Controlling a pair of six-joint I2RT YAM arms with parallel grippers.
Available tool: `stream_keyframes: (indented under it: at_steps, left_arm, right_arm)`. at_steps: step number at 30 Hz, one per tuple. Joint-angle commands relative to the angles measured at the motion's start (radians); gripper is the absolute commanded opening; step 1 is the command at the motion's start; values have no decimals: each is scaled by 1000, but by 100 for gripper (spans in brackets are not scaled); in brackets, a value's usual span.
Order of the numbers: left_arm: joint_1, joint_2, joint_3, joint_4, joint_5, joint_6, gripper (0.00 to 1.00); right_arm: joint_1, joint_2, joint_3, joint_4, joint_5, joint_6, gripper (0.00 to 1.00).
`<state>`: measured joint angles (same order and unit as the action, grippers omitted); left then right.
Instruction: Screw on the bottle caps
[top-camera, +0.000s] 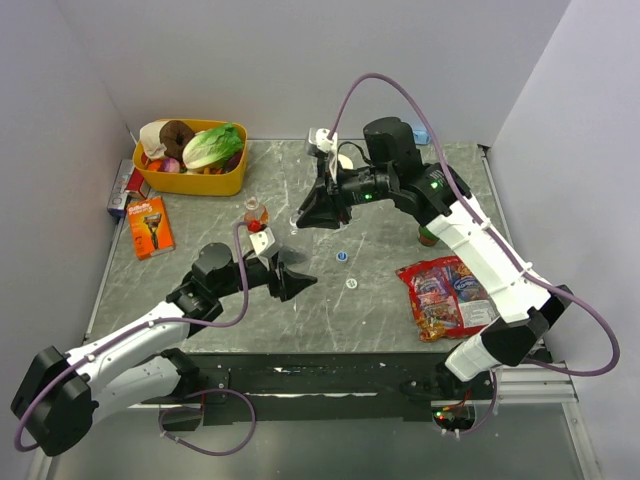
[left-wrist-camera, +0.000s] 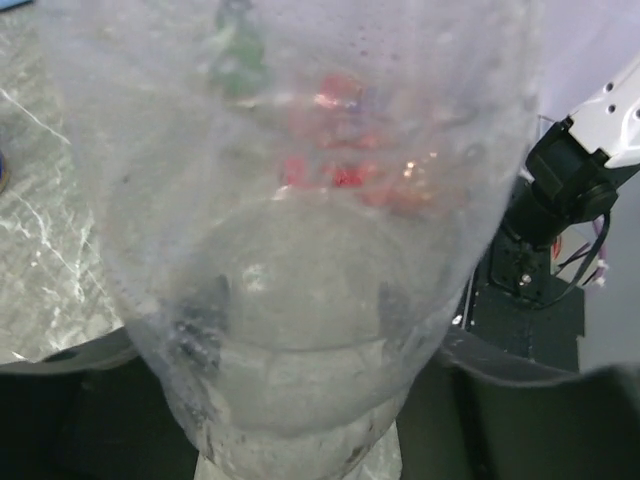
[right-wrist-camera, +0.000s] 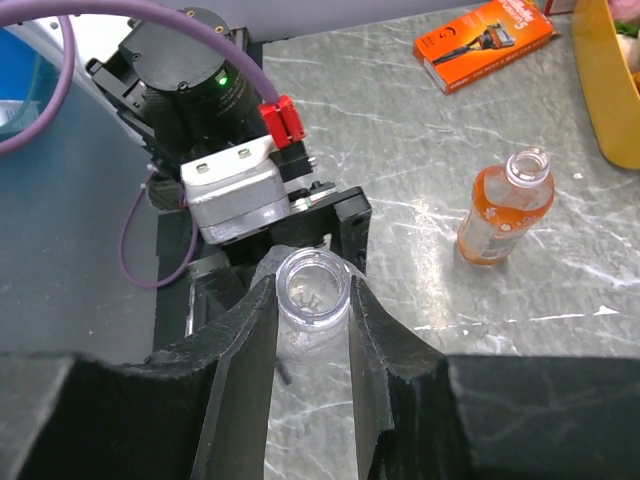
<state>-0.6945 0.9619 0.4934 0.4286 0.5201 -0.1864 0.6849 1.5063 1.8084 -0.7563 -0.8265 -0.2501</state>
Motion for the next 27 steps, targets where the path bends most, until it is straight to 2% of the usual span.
stream_keyframes:
  at_steps: [1, 2, 4, 5, 8, 10, 11, 12, 13, 15, 17, 22, 27]
  left_arm:
    - [7, -43, -9, 12, -20, -13, 53]
    - [13, -49, -9, -5, -17, -5, 47]
    - [35, -64, -1, -65, -12, 1, 36]
    - [47, -71, 4, -85, -12, 7, 35]
    - [93, -110, 23, -188, -23, 30, 37]
    - [133, -149, 34, -267, -23, 48, 34]
    - [147, -160, 37, -296, -25, 65, 31]
    - [174, -178, 43, -324, -23, 73, 27]
    - [188, -187, 53, -371, -17, 83, 13]
    - [223, -209, 59, -404, -12, 102, 4]
    - [260, -222, 69, -425, -2, 134, 1]
    - [361, -218, 131, -450, 18, 223, 1]
    - [457, -221, 151, -450, 44, 223, 1]
  right_arm:
    - [-1, -6, 20, -20, -4, -35, 22]
    - [-7, -6, 35, -59, 0, -47, 42]
    - [-39, 6, 95, -124, 6, -95, 52]
    - [-53, 14, 118, -162, 18, -121, 57]
    - [-120, 34, 129, -314, 18, -308, 60]
    - [-156, 22, 21, -354, 32, -499, 61]
    - [-172, 16, -25, -353, 47, -562, 62]
    - [-171, 20, -65, -356, 90, -700, 62]
    - [-171, 26, -139, -370, 107, -774, 62]
    - [-160, 49, -219, -339, 180, -927, 61]
    - [-142, 84, -326, -197, 248, -934, 62]
    - [-124, 198, -391, -89, 322, -1092, 55]
    - [-124, 285, -443, 1, 382, -1216, 56]
